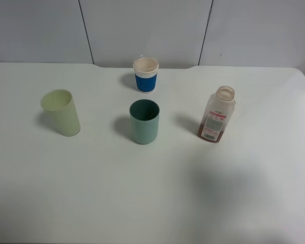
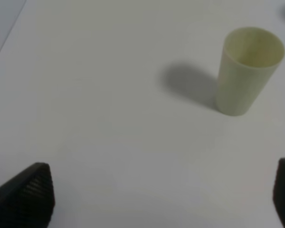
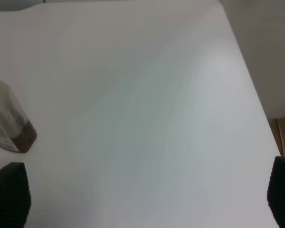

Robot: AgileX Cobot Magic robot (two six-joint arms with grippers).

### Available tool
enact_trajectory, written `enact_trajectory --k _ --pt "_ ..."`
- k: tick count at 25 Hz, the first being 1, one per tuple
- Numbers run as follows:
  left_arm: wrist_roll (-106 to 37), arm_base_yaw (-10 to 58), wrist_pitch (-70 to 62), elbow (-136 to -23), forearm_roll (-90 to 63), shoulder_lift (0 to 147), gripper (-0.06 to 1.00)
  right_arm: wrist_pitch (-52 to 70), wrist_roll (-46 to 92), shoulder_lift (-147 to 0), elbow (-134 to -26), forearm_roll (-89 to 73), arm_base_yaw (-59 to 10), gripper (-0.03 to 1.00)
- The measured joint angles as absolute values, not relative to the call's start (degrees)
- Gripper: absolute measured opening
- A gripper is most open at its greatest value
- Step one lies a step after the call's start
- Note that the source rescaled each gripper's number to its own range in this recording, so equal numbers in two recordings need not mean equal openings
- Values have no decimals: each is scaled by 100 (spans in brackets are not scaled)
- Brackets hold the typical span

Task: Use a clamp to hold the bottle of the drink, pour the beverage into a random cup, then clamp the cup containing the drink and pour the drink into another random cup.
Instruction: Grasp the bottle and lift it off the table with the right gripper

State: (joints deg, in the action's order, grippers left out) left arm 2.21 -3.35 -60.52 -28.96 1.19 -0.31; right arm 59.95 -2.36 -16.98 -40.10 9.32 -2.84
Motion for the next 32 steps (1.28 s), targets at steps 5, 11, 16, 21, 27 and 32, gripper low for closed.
enact_trajectory --k 5,11,16,21,27,32 --pt "221 -335 -6052 -2896 119 -31 76 6013 -115 -2350 -4178 1115 -559 100" --pt "214 -335 -6052 -2896 119 -31 76 6160 0 -2938 -4189 1477 -874 100" --pt "214 -335 -6052 -2896 119 -31 76 6636 0 -2990 -4189 2281 -1111 100" --pt "220 -335 -6052 -2896 119 -31 76 6958 103 -2990 -4194 3181 -1249 100" --pt "220 -335 -6052 -2896 119 -31 76 6986 109 -2990 -4111 3622 -1249 100" --pt "214 -335 -6052 -2896 119 -31 76 6827 0 -2990 -3901 3682 -1249 100"
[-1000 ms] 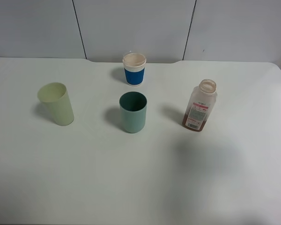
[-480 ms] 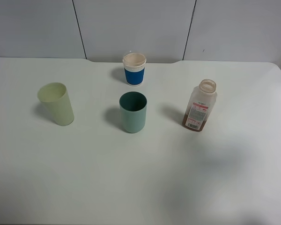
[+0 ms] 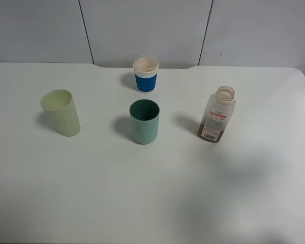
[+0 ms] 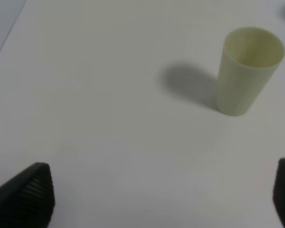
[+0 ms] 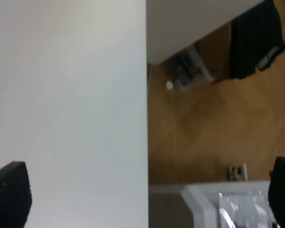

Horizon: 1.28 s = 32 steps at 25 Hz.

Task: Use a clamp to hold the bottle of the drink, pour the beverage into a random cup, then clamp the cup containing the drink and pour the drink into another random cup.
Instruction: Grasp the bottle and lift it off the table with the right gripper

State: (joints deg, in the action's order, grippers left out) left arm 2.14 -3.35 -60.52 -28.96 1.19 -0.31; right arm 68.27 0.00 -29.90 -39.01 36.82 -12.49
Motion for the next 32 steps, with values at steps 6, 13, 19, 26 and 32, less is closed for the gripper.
enact_trajectory --k 6,13,19,26,32 --pt "214 -335 -6052 -2896 119 -31 76 5798 -490 -2990 -3270 3551 -1249 100" --pt "221 -335 -6052 -2896 119 -31 76 5393 -553 -2990 -2819 3583 -1056 100" --pt "221 -335 -6052 -2896 119 -31 76 4928 -590 -2990 -2739 3732 -281 100" --pt "214 -335 -6052 -2896 119 -31 76 4602 -752 -2990 -2708 4062 179 100" --pt "221 -335 -6052 -2896 119 -31 76 4165 -759 -2990 -1944 4191 197 100"
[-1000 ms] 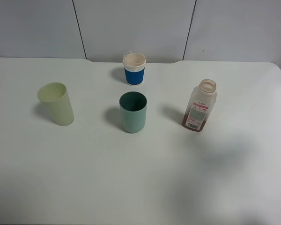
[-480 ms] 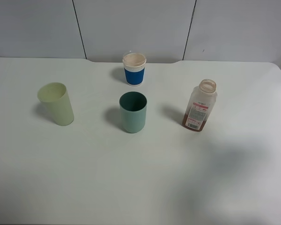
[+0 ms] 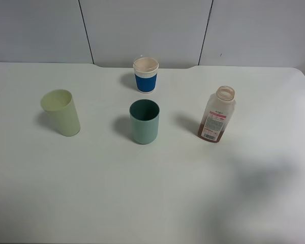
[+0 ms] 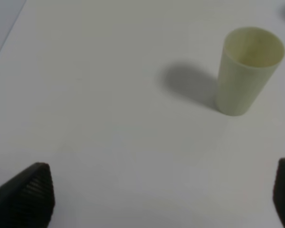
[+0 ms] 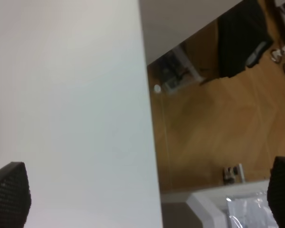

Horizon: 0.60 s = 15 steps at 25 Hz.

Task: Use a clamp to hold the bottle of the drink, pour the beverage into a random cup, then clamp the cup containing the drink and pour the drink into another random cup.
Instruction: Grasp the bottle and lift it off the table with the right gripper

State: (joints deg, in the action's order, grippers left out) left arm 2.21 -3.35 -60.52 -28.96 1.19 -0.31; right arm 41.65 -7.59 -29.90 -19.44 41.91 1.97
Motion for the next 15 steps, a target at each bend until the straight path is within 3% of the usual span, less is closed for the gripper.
enact_trajectory --k 7,15 --pt "220 -335 -6052 -2896 119 -31 76 3366 -634 -3100 -1742 4129 197 100" --pt "216 -335 -6052 -2896 119 -31 76 2003 -630 -4890 -1742 4108 197 100"
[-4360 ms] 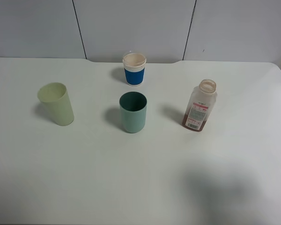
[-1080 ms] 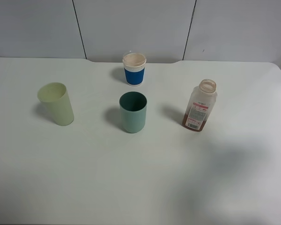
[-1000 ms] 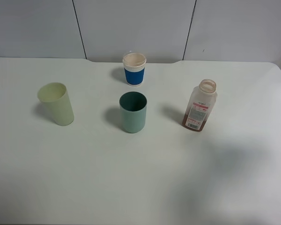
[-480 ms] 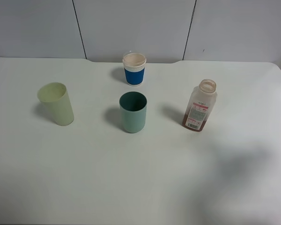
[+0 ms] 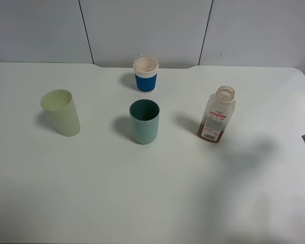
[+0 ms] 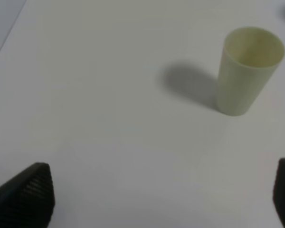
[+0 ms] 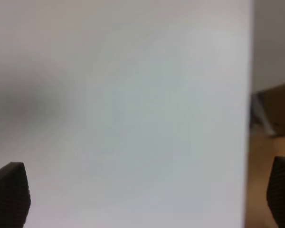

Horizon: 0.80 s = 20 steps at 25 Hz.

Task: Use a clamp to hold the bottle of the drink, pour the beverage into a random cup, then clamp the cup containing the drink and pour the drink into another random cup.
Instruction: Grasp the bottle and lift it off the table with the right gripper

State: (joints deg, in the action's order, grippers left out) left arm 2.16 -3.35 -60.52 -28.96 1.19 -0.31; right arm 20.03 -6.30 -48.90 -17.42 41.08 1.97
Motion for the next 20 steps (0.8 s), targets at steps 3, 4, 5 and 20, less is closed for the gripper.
enact_trajectory --k 3,4,5,20 --pt "216 -335 -6052 -2896 119 -31 76 1150 -654 -5594 -1742 4108 197 100" --pt "216 -335 -6052 -2896 119 -31 76 819 -675 -5795 -1742 4108 197 100" --pt "216 -335 -6052 -2896 119 -31 76 643 -681 -5929 -1742 4108 197 100" --pt "216 -335 -6052 -2896 119 -31 76 -859 -692 -7672 -1982 4179 197 100"
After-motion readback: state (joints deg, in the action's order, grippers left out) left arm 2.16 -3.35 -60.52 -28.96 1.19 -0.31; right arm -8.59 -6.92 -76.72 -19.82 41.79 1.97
